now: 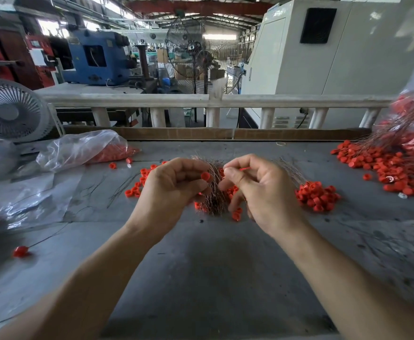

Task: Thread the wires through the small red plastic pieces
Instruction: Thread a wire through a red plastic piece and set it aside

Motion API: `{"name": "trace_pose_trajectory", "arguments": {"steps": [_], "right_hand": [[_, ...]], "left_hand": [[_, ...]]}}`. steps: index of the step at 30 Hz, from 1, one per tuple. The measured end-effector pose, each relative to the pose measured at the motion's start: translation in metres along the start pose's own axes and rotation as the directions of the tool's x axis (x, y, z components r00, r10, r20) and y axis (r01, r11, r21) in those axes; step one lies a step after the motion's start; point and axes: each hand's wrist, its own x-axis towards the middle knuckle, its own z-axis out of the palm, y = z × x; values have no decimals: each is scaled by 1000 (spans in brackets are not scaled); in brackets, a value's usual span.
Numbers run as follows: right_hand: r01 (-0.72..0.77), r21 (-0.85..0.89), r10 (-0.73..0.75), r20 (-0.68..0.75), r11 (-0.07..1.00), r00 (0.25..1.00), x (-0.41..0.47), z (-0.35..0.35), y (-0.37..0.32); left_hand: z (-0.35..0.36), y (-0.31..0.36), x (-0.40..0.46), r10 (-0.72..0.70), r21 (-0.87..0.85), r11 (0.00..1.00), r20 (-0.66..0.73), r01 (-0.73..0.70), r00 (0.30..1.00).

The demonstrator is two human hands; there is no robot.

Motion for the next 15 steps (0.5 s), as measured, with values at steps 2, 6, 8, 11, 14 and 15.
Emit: {"name": "trace_pose_trajectory", "arguments": {"steps": [2,6,8,11,14,15], "right_hand": [[15,-11,-15,13,1000,1000,0,3,2],[44,-56,-43,24,997,999,1,3,3],[66,-83,-63,41,994,997,0,2,3],[71,-88,-66,61,994,996,-1,4,1],[54,-57,-50,55,997,997,-2,5,2],[50,-56,-46,60,997,997,-3,6,2]], "left_hand": [[0,0,0,13,-2,1000,6,-13,1000],[-1,-1,1,41,-2,999,18,-41,999],[-1,-1,1,53,8,999,25,-53,998],[-1,-1,1,56,-1,998,28,-56,998],[0,-2,1,49,-35,998,31,-48,998],[0,-2,1,48,-40,998,28,-47,998]]}}
